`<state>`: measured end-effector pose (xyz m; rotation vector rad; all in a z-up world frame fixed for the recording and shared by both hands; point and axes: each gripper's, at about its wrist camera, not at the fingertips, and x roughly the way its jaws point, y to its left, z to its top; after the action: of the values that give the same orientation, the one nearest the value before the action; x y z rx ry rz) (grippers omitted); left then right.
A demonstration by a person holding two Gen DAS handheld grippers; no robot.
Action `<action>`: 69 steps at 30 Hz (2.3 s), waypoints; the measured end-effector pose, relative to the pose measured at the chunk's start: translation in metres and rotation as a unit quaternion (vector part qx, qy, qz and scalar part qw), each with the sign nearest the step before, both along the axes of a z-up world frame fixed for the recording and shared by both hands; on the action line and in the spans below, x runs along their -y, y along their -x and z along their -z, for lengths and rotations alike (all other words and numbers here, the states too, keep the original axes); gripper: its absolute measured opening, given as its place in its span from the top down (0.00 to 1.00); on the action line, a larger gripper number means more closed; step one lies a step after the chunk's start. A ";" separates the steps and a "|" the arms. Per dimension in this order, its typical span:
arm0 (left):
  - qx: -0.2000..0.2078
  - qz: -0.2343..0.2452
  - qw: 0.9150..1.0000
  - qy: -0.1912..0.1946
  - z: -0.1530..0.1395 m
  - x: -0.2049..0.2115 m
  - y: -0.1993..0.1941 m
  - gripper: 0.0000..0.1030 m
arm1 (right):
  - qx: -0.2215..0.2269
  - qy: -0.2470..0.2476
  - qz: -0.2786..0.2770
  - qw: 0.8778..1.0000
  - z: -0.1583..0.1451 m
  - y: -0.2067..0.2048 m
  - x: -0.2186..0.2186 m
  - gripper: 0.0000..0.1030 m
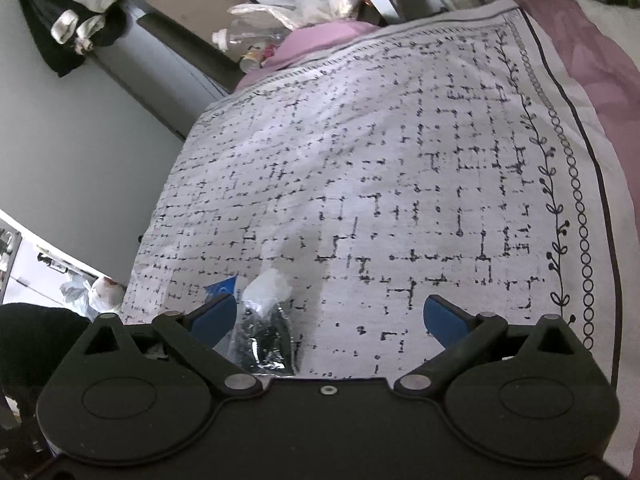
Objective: Organize soft objects
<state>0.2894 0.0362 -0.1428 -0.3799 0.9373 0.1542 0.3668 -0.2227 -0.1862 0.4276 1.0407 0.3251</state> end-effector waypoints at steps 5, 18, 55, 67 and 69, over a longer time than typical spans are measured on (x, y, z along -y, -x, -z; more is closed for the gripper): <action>-0.005 0.015 1.000 0.001 0.010 0.007 -0.010 0.34 | -0.012 0.000 0.001 1.000 0.009 -0.008 -0.003 0.08; -0.030 0.022 0.999 -0.005 0.047 0.012 -0.037 0.34 | -0.062 -0.042 -0.031 0.997 0.038 -0.026 -0.035 0.15; -0.044 -0.004 0.999 -0.007 0.083 0.010 -0.048 0.36 | -0.055 0.010 -0.057 0.997 0.059 -0.033 -0.062 0.77; -0.052 -0.006 0.999 0.011 0.069 0.000 -0.040 0.77 | -0.024 0.020 -0.050 0.998 0.042 -0.017 -0.051 0.79; -0.045 -0.003 0.999 0.014 0.063 0.002 -0.037 0.77 | -0.019 0.017 -0.048 0.999 0.038 -0.013 -0.047 0.79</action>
<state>0.3268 0.0346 -0.2056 -0.4040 1.0272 0.1658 0.3795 -0.1756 -0.2246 0.3554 1.1043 0.3864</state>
